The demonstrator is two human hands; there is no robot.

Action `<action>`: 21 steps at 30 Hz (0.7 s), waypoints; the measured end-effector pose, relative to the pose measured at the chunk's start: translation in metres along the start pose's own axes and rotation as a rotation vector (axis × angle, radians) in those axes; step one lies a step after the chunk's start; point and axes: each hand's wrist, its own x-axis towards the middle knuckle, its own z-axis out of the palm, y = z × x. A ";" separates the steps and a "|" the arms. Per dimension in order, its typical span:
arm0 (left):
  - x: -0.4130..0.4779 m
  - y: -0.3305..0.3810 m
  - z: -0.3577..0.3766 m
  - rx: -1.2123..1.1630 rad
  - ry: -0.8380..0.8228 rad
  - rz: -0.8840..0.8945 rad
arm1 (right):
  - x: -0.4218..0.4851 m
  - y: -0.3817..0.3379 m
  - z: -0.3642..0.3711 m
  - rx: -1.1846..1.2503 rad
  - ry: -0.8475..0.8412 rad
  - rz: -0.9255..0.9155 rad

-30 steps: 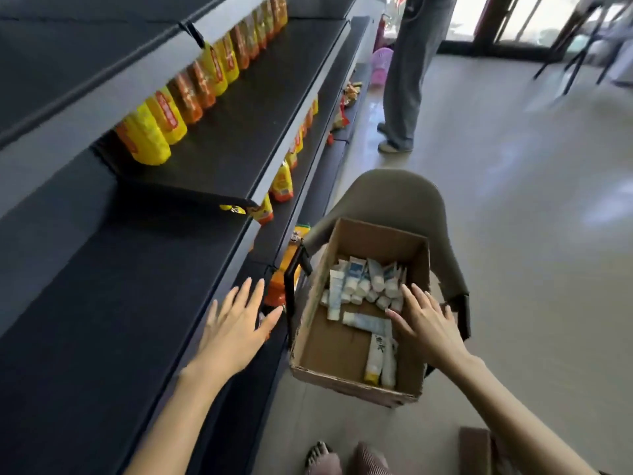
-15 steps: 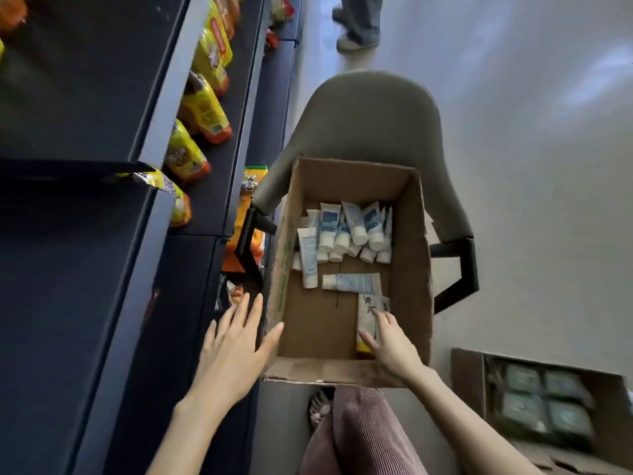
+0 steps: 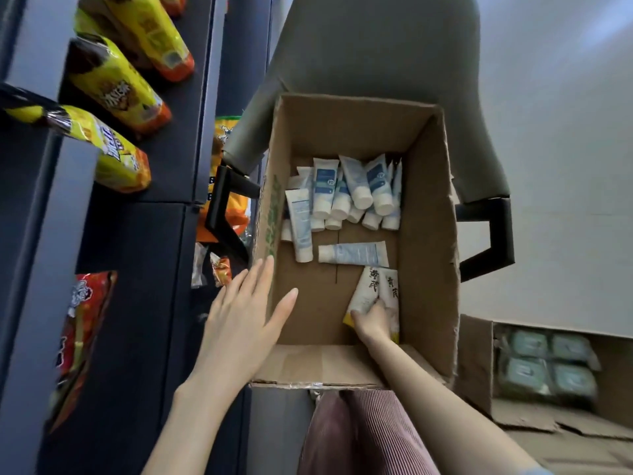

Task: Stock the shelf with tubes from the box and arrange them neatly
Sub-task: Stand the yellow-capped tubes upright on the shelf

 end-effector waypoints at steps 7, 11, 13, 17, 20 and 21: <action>-0.011 0.000 0.015 -0.091 -0.005 -0.011 | 0.016 -0.024 0.026 0.363 0.013 0.301; -0.017 0.000 0.013 -0.153 0.042 0.002 | 0.030 -0.025 0.032 0.632 -0.033 0.384; -0.019 0.000 0.013 -0.186 0.082 0.011 | 0.029 -0.026 0.033 0.629 -0.087 0.337; -0.017 0.001 0.014 -0.271 0.130 0.012 | 0.008 -0.031 0.022 0.835 -0.238 0.282; -0.014 0.005 0.015 -0.354 0.135 0.018 | -0.023 -0.031 0.003 0.872 -0.390 0.218; -0.013 0.007 0.015 -0.375 0.126 0.016 | -0.035 -0.029 -0.004 0.855 -0.425 0.168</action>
